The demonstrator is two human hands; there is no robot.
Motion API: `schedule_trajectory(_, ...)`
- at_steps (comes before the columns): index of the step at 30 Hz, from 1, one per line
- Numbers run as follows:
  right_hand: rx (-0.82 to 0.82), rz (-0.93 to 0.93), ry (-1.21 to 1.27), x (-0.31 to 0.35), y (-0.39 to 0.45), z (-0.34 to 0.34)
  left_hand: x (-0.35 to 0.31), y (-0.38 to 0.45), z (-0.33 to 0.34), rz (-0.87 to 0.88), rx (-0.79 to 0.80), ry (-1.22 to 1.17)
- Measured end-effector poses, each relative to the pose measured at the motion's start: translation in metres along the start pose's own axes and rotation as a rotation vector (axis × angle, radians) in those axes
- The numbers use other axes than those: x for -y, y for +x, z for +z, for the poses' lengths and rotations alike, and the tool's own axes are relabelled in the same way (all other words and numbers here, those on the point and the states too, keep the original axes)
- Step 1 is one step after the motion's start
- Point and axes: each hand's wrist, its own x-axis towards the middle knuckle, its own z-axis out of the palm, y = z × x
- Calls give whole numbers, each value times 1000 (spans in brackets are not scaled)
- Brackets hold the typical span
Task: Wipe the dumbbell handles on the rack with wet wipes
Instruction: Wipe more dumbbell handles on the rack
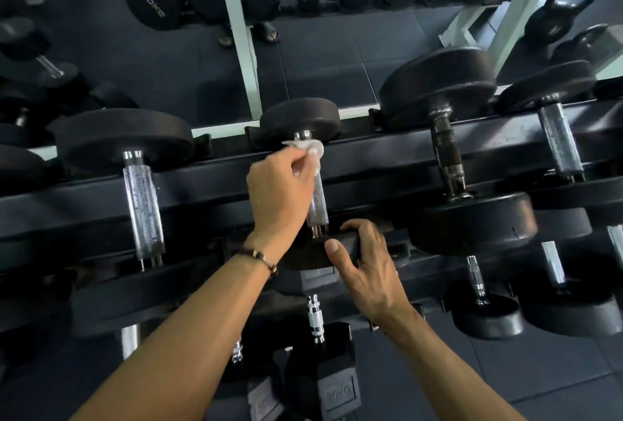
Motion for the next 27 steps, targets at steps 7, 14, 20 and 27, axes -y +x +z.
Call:
schedule_trajectory(7, 31, -32, -13, 0, 1, -3, 13, 7, -4, 145, 125, 78)
schedule_trajectory(14, 28, -50, -20, -3, 2, -3, 14, -12, -8, 301, 243, 146)
schedule_trajectory(20, 52, -40, -36, 0, 3, -1, 16, 22, -3, 244, 125, 223)
schedule_trajectory(27, 28, -42, -14, -3, 3, 1, 24, -23, -27, 310, 407, 138)
